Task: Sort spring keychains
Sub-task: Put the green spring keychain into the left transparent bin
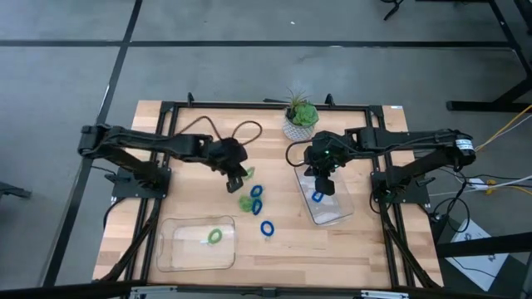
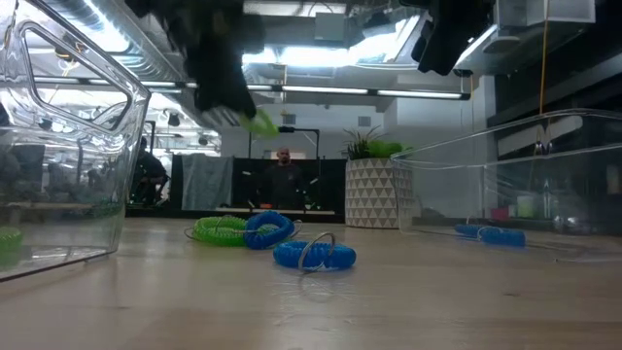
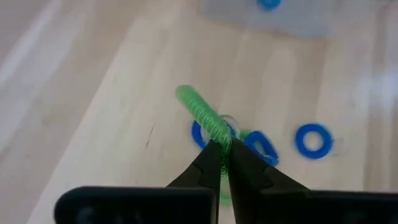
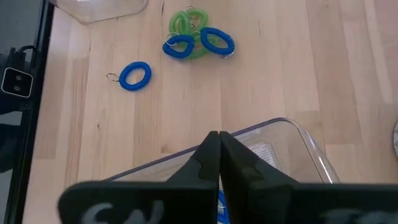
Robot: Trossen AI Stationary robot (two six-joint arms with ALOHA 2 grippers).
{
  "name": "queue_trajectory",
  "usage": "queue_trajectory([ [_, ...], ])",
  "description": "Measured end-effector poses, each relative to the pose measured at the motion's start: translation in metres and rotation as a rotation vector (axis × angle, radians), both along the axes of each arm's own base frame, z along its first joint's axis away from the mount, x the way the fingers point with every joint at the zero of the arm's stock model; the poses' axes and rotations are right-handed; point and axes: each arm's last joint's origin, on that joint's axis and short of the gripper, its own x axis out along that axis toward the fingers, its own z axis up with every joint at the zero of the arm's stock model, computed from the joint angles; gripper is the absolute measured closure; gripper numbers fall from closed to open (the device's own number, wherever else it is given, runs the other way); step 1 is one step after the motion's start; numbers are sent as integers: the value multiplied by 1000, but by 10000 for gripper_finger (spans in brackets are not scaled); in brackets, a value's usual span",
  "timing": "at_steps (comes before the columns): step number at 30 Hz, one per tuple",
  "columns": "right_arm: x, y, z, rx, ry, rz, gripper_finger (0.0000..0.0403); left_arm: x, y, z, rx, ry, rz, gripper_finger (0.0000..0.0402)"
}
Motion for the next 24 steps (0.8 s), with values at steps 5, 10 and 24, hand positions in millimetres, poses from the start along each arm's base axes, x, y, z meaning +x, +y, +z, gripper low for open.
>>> queue_trajectory([
  [5,0,0,0,0,-1,0,387,-16,0,27,15,-112,45,394],
  [10,0,0,0,0,-1,0,376,-31,1,47,30,-200,112,394],
  [24,0,0,0,0,-1,0,390,-36,2,70,95,-390,121,394],
])
